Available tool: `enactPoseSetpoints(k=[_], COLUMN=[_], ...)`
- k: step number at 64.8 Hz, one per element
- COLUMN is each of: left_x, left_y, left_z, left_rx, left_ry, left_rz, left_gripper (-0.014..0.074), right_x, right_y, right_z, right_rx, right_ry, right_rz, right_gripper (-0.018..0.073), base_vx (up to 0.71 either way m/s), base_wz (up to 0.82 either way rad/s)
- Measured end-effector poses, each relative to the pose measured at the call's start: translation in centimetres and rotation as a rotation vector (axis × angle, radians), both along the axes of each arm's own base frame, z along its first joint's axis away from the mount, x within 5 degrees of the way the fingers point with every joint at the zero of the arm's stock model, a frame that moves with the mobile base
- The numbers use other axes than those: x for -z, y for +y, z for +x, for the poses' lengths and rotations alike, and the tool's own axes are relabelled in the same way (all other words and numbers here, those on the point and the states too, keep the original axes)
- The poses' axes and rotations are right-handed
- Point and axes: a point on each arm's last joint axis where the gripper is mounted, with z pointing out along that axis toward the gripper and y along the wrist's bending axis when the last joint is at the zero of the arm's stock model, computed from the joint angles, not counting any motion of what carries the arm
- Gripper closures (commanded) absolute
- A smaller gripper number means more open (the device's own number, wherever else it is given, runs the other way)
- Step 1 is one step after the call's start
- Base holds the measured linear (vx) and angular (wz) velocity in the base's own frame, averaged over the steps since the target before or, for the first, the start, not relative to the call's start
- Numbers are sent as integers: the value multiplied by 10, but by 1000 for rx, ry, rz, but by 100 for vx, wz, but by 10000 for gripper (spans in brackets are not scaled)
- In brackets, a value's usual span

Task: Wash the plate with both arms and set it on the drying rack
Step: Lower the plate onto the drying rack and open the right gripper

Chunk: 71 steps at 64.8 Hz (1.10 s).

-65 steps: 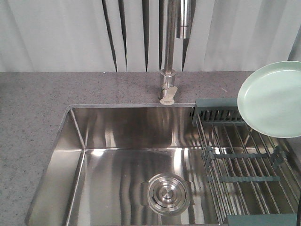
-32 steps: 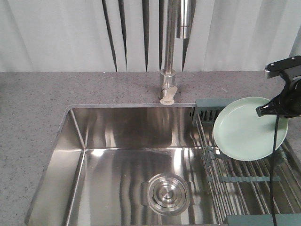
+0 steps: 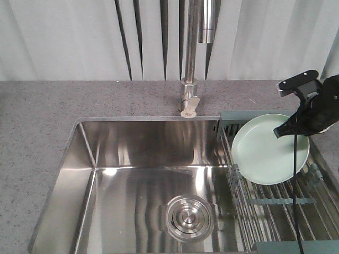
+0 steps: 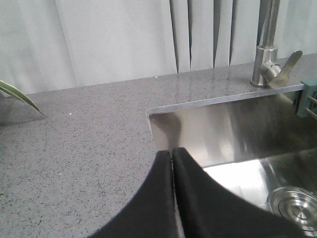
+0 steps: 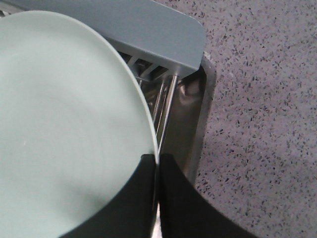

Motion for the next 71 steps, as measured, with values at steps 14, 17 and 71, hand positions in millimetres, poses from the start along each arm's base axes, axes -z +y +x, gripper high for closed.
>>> enactPoseSetpoints(k=[14, 17, 71], left_x=[-1, -1, -1], left_y=[0, 0, 0], left_z=[0, 0, 0], left_rx=[-3, -3, -3], left_ry=[-6, -6, -6], left_rz=[0, 0, 0], left_gripper=[603, 603, 603], right_x=[0, 0, -128], right_y=[0, 0, 22], right_z=[0, 0, -84], right_rx=[0, 0, -91], right_ry=[-5, -5, -221], right_rz=[1, 1, 219], right_gripper=[359, 318, 567], base_vx=[0, 0, 0], base_wz=[0, 0, 0])
